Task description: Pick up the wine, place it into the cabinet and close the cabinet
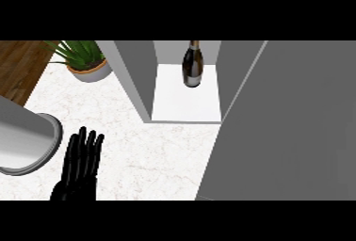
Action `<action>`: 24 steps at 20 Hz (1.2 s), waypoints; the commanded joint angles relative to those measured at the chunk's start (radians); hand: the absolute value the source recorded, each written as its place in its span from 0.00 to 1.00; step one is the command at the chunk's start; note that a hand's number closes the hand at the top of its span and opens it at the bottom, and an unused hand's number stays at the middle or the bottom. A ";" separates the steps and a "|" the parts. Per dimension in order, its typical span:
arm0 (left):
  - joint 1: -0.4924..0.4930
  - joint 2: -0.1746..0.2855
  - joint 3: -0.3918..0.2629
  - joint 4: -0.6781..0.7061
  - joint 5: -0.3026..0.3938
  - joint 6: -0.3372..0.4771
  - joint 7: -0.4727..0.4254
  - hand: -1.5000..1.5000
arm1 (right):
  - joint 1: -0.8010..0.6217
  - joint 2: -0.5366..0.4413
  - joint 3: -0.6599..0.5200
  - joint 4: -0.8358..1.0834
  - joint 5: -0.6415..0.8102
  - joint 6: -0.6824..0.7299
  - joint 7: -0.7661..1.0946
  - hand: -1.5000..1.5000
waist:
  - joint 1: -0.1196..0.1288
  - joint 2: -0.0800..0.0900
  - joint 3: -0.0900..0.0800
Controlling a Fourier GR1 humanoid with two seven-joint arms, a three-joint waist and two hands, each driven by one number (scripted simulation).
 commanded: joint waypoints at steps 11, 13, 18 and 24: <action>0.210 0.199 0.244 -0.141 0.182 -0.208 -0.035 0.00 | -0.289 0.198 0.303 0.076 0.072 -0.229 0.162 1.00 | 0.027 0.000 -0.003; 0.231 0.209 0.288 -0.148 0.213 -0.235 -0.048 0.00 | -0.312 0.197 0.310 0.067 0.066 -0.265 0.190 1.00 | 0.022 0.000 -0.003; 0.290 0.245 0.356 -0.136 0.276 -0.347 -0.078 0.00 | -0.530 0.199 0.325 0.230 0.092 -0.474 0.145 1.00 | 0.039 0.001 -0.004; 0.301 0.288 0.433 -0.111 0.316 -0.436 -0.081 0.00 | -0.788 0.197 0.193 0.383 -0.051 -0.576 0.149 1.00 | 0.059 0.012 -0.003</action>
